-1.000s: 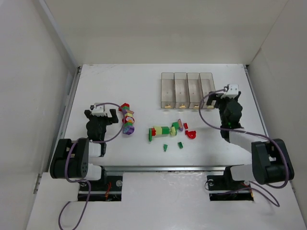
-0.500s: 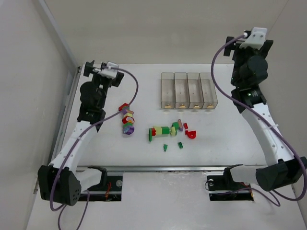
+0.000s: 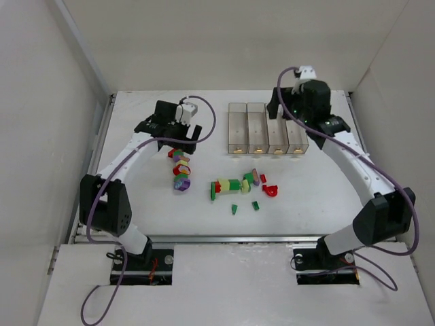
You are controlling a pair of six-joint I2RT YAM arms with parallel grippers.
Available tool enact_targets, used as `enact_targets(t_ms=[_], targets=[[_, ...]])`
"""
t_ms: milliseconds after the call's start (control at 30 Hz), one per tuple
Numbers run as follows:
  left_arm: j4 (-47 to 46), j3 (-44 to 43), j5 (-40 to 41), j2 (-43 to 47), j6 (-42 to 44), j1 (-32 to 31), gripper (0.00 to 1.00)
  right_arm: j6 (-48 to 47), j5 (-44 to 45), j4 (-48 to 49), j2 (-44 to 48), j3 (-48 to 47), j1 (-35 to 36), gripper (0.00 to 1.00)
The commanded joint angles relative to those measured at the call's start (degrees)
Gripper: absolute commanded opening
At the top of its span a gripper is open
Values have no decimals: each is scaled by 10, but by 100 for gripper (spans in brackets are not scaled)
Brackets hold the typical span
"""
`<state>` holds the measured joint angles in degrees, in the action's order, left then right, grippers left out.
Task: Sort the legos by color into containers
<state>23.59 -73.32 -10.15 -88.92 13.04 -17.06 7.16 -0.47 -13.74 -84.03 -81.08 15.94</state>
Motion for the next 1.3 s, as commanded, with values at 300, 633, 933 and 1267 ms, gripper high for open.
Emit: enact_targets(t_ms=[300,633,933,1267], targets=[[53,19,28,-74,-133,-1,94,106,67,-32,27,59,97,100],[11,36,56,-113,-150,-1,75,106,79,-32,17,59,115,100],[1,52,45,-130,-144,-1,57,101,79,-22,11,65,115,100],[-15,64,39,-136,-139,-1,42,89,85,-27,11,54,115,100]])
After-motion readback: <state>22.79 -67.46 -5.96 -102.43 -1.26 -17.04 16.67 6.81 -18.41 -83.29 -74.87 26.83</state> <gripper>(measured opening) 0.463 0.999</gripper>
